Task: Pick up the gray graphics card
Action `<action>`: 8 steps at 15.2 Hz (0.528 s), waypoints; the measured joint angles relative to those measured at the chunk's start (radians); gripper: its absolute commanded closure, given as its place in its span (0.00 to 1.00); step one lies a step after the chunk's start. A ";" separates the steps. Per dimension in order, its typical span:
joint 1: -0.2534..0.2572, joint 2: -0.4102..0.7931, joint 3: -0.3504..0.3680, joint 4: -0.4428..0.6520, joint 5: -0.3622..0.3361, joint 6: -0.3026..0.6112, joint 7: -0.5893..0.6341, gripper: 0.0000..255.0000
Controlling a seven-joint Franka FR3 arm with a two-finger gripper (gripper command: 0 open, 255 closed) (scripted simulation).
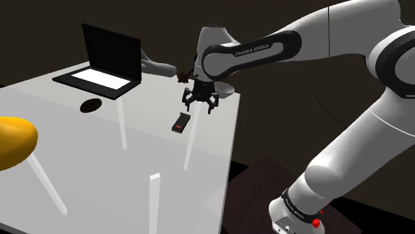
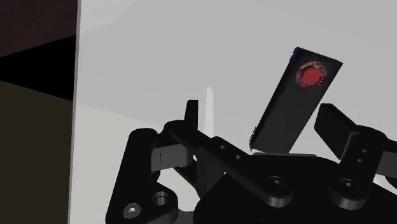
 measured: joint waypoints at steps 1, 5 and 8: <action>-0.002 0.044 0.002 0.027 -0.020 0.015 0.034 0.00; 0.010 0.211 0.002 0.134 -0.100 0.062 0.179 0.00; 0.028 0.310 -0.011 0.205 -0.146 0.083 0.258 0.00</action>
